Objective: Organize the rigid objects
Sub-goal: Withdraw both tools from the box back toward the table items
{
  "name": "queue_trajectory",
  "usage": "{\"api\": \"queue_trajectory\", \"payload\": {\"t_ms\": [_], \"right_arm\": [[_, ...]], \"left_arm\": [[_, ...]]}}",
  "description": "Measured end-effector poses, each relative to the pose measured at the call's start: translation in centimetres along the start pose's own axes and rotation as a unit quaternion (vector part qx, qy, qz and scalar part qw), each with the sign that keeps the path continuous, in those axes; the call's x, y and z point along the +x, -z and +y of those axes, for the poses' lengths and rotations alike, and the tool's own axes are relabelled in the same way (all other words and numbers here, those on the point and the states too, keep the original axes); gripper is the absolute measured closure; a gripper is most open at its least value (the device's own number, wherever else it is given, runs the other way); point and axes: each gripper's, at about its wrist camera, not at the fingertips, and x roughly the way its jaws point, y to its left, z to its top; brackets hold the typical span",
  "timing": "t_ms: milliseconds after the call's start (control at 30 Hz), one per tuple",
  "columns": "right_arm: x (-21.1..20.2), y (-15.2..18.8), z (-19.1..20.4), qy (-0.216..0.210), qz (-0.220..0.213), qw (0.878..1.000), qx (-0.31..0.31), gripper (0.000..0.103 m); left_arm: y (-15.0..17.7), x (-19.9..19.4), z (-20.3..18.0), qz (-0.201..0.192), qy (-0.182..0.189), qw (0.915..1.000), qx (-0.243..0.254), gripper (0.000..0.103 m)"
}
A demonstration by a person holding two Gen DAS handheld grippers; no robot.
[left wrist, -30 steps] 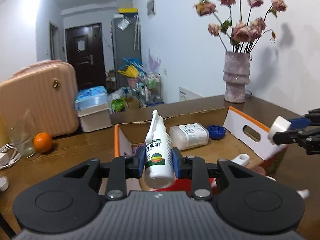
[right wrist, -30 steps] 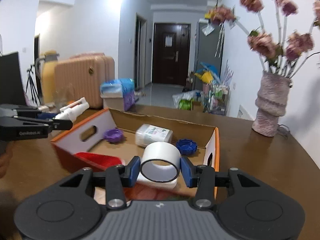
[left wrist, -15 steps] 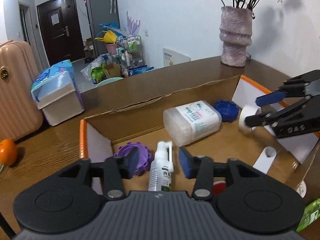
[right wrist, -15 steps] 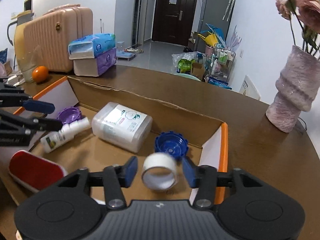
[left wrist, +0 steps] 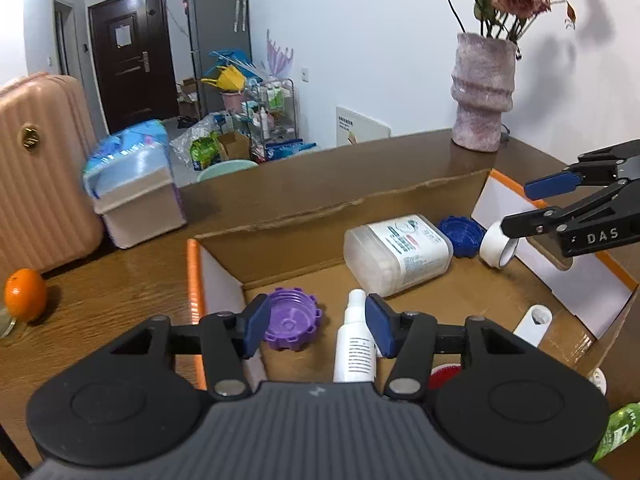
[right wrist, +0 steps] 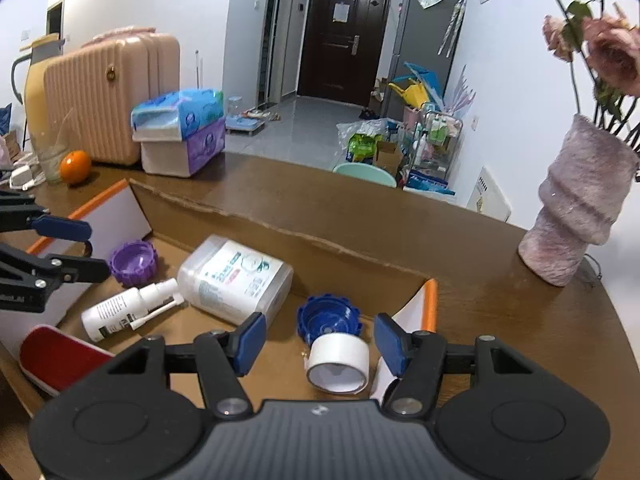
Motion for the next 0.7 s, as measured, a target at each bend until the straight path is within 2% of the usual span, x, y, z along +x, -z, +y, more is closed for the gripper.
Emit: {"api": "queue_trajectory", "payload": {"t_ms": [100, 267, 367, 500, 600, 700], "right_arm": [[-1.8, -0.8, 0.1, 0.001, -0.007, 1.0, -0.001, 0.044], [-6.5, -2.4, 1.0, 0.011, -0.033, 0.999, -0.017, 0.037], [-9.4, -2.7, 1.8, 0.016, -0.044, 0.999, -0.025, 0.037], [-12.9, -2.3, 2.9, 0.018, -0.057, 0.998, -0.029, 0.036], [-15.2, -1.3, 3.8, 0.014, -0.068, 0.997, -0.035, 0.035], [-17.6, -0.1, 4.9, 0.016, -0.078, 0.996, -0.05, 0.031]], "left_arm": [[-0.6, -2.4, 0.2, -0.019, -0.012, 0.9998, 0.0, 0.038], [-1.8, -7.5, 0.0, -0.06, -0.028, 0.9978, 0.004, 0.03], [-1.9, -10.7, -0.2, -0.081, -0.032, 0.9962, 0.004, 0.024], [-1.1, -14.5, -1.1, -0.105, -0.042, 0.9935, 0.003, 0.017], [-0.1, -17.0, -2.0, -0.122, -0.047, 0.9914, 0.006, 0.007], [0.9, -19.4, -2.6, -0.136, -0.051, 0.9894, 0.004, 0.005]]}}
